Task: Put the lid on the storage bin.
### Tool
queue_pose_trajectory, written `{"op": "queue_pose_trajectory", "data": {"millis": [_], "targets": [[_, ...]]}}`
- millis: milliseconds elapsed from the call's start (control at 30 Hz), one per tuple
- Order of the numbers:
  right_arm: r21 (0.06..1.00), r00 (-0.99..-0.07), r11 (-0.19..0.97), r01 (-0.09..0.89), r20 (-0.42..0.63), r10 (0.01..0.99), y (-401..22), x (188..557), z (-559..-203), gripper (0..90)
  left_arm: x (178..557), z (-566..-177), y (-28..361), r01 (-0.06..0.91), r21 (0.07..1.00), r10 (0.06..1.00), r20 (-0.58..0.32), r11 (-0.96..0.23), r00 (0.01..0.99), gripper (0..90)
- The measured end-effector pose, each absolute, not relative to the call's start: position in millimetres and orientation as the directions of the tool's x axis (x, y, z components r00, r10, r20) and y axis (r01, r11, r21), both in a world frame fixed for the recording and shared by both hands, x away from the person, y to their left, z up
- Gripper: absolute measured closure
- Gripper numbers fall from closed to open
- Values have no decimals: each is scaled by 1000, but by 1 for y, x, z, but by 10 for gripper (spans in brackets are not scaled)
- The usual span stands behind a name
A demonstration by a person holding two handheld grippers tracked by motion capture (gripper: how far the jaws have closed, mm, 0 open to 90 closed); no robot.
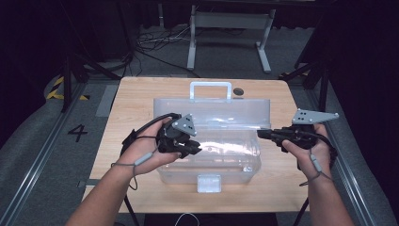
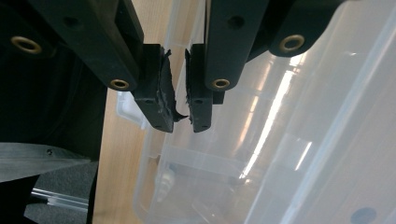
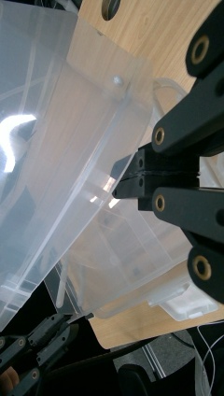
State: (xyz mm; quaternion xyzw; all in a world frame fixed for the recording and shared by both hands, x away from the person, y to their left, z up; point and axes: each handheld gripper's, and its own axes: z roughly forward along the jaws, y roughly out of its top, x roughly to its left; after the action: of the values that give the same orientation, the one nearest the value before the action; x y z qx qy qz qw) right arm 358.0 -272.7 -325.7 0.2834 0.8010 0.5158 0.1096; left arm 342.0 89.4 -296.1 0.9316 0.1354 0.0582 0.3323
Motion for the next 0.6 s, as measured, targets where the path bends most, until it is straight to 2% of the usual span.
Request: {"op": "queue_pose_trajectory", "data": {"millis": [600], "targets": [[889,-811,310,337,107,575,-274,356,-326,900,339,-295,128,280,668,365,-13,-689,931,803]]}}
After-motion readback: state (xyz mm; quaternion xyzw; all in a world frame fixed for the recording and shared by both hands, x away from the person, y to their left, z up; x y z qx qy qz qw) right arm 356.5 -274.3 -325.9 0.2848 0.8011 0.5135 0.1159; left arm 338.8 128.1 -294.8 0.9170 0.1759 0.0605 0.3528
